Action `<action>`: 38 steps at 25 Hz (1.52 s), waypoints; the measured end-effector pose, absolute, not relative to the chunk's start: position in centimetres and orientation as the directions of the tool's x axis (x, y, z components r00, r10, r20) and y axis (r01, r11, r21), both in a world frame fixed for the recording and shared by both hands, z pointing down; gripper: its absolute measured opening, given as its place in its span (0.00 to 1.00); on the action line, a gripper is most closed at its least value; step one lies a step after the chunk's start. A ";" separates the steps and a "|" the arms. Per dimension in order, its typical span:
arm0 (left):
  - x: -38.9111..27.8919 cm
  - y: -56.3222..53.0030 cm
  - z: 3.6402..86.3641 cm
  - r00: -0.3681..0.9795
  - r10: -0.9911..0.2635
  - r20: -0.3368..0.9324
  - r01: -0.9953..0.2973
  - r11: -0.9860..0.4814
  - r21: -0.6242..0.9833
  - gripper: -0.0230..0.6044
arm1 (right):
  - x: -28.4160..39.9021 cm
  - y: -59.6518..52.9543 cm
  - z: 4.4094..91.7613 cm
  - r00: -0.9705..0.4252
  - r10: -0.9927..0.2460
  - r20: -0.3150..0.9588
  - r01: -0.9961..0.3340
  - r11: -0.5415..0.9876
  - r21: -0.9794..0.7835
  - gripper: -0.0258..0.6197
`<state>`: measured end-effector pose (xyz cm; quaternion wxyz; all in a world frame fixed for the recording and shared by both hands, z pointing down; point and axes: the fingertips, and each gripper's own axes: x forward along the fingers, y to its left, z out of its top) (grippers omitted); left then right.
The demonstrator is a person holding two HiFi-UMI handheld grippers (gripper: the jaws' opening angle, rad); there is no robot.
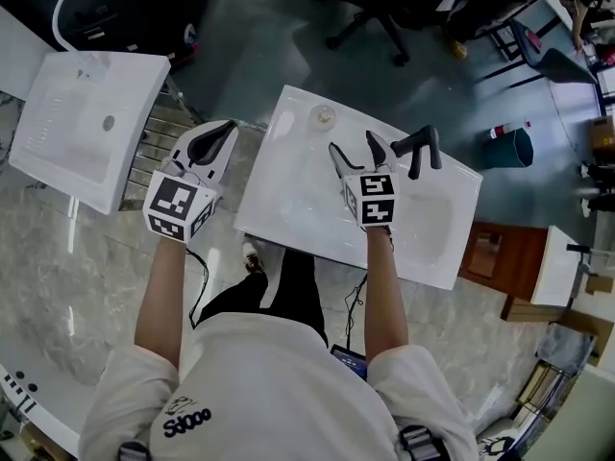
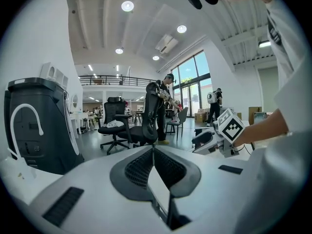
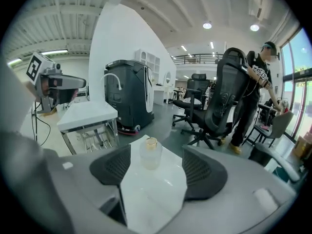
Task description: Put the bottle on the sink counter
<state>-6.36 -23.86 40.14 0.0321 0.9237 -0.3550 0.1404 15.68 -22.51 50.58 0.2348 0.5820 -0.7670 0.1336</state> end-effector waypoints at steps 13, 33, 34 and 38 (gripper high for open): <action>-4.7 -21.5 34.6 0.767 -0.616 0.178 -0.610 -0.787 -0.095 0.06 | 17.9 -17.3 42.2 -0.094 -0.890 0.447 -0.994 0.110 0.010 0.06; -4.0 -17.7 28.8 0.795 -0.593 0.129 -0.570 -0.802 -0.177 0.06 | 14.0 -11.2 28.7 -0.157 -0.969 0.192 -0.984 0.169 0.048 0.06; -4.1 -17.4 28.4 0.792 -0.598 0.121 -0.573 -0.798 -0.187 0.06 | 13.8 -11.0 28.0 -0.161 -0.971 0.179 -0.983 0.174 0.059 0.06; -4.2 -16.4 26.8 0.795 -0.601 0.087 -0.575 -0.791 -0.207 0.06 | 12.9 -10.1 25.7 -0.181 -0.975 0.131 -0.975 0.195 0.104 0.06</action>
